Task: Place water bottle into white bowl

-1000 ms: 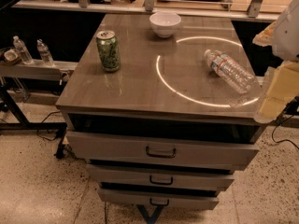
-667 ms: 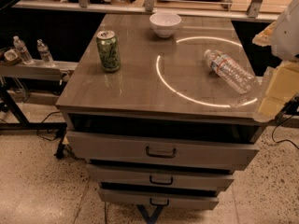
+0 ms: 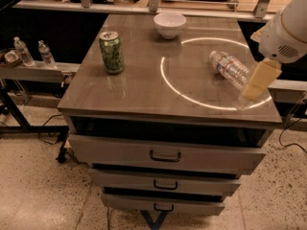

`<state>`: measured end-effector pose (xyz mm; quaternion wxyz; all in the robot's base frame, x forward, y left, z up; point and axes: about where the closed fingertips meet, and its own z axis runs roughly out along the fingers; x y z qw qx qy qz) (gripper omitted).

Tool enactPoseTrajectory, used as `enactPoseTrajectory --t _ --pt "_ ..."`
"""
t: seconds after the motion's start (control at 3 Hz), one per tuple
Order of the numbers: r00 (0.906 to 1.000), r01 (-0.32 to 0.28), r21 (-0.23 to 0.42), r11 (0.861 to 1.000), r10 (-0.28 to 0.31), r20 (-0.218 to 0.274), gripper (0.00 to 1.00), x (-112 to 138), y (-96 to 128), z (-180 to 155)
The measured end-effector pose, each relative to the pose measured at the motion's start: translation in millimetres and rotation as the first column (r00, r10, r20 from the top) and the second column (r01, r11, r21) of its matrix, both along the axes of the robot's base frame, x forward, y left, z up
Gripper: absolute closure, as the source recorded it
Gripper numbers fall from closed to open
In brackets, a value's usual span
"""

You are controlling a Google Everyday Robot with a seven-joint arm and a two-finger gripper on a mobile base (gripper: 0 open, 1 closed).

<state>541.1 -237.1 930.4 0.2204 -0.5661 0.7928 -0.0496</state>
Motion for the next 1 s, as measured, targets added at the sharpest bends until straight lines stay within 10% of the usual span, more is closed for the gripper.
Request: enactPoseTrajectory --t 0.67,1.0 --pt "0.9922 0.124 0.088 0.988 -0.124 0.001 0.0 78 -17 -45" --pt "0.9813 0.188 0.12 0.975 -0.182 -0.065 0.16 93 -22 -72"
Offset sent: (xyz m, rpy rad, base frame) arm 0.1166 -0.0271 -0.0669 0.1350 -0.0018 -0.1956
